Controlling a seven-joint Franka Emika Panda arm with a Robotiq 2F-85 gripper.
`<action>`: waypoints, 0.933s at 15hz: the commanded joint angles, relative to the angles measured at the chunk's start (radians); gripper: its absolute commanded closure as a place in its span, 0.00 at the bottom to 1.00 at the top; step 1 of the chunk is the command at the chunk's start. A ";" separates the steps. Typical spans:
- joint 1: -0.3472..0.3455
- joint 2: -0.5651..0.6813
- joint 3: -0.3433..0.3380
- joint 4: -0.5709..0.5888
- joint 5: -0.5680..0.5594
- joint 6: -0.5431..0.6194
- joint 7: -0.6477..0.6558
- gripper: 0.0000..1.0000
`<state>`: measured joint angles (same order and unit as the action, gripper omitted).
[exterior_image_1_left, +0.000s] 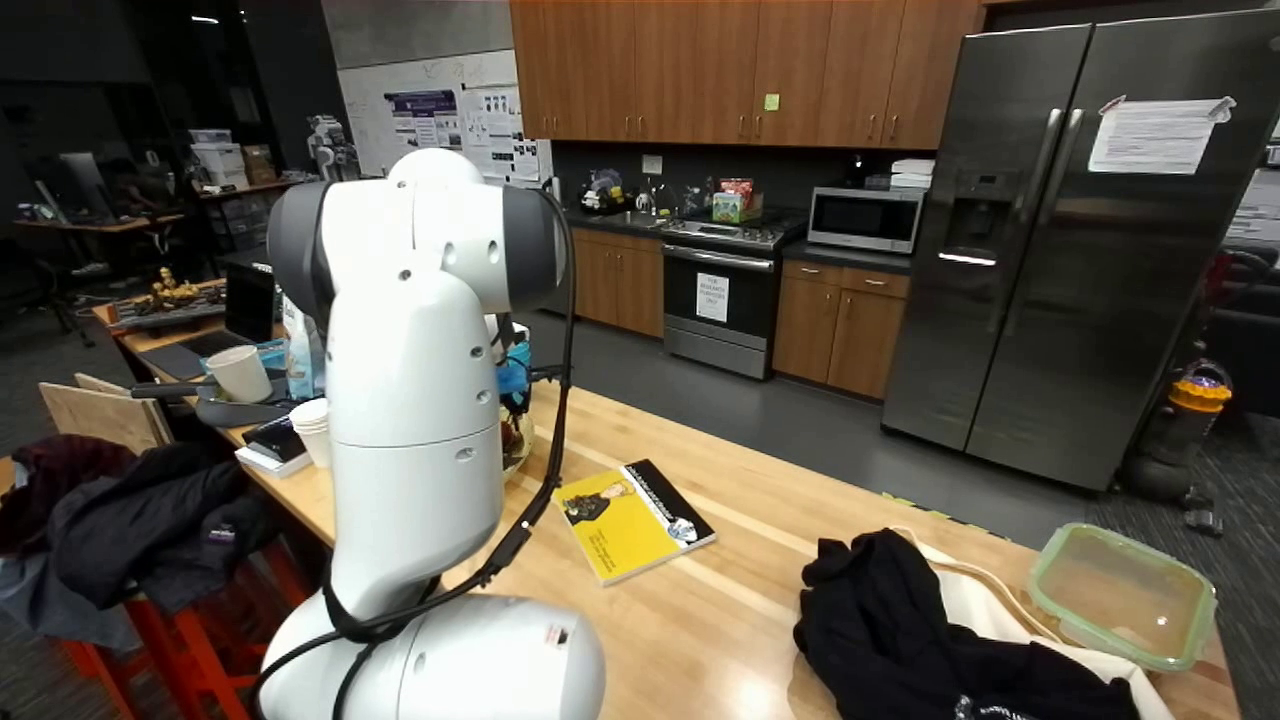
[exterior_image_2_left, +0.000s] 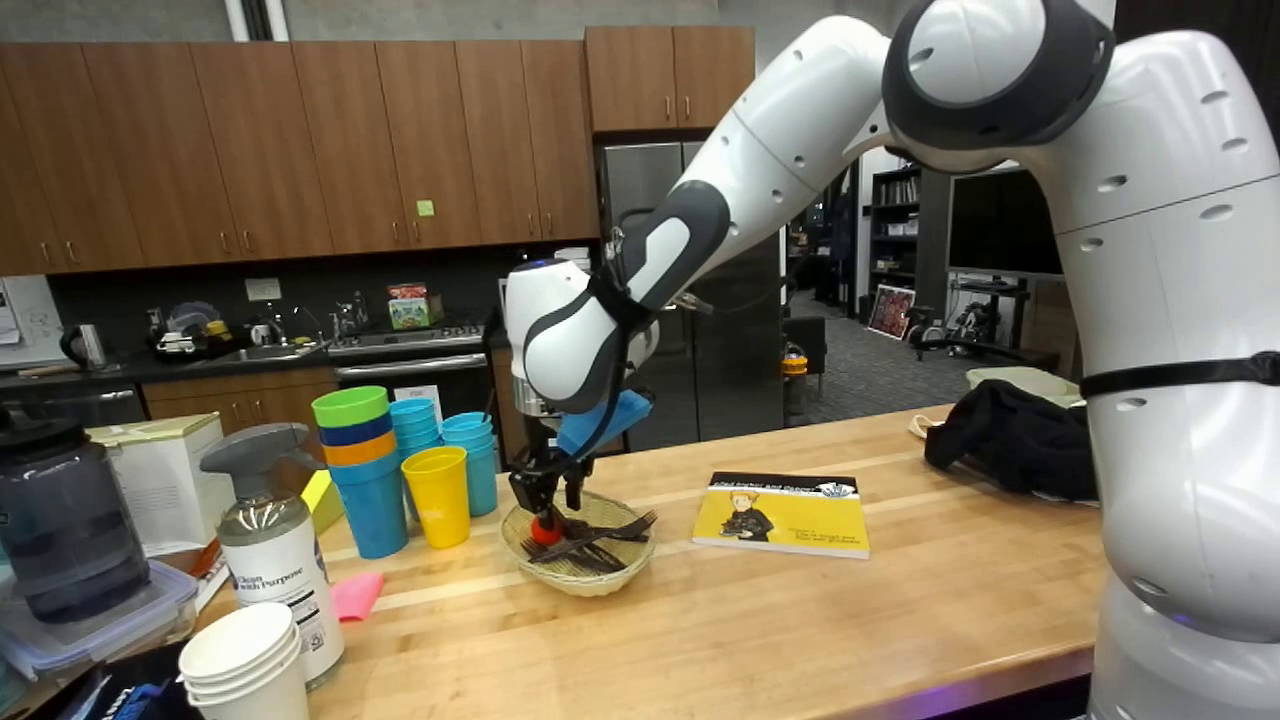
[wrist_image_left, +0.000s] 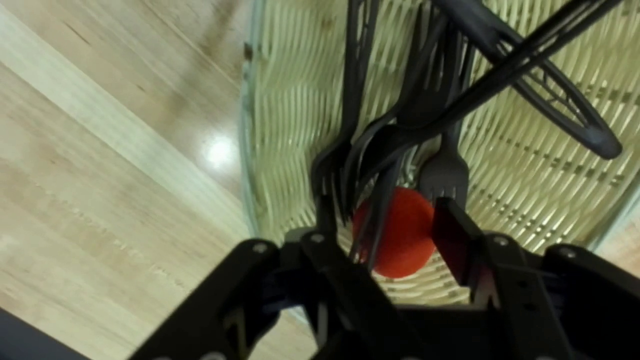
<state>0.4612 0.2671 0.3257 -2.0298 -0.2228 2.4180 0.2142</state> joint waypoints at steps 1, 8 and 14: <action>-0.004 -0.004 -0.002 -0.008 0.013 0.006 -0.012 0.77; -0.001 -0.002 -0.003 -0.008 0.008 0.005 -0.008 0.99; 0.007 -0.015 -0.001 -0.013 -0.005 0.011 -0.001 0.99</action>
<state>0.4620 0.2733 0.3259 -2.0297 -0.2236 2.4185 0.2143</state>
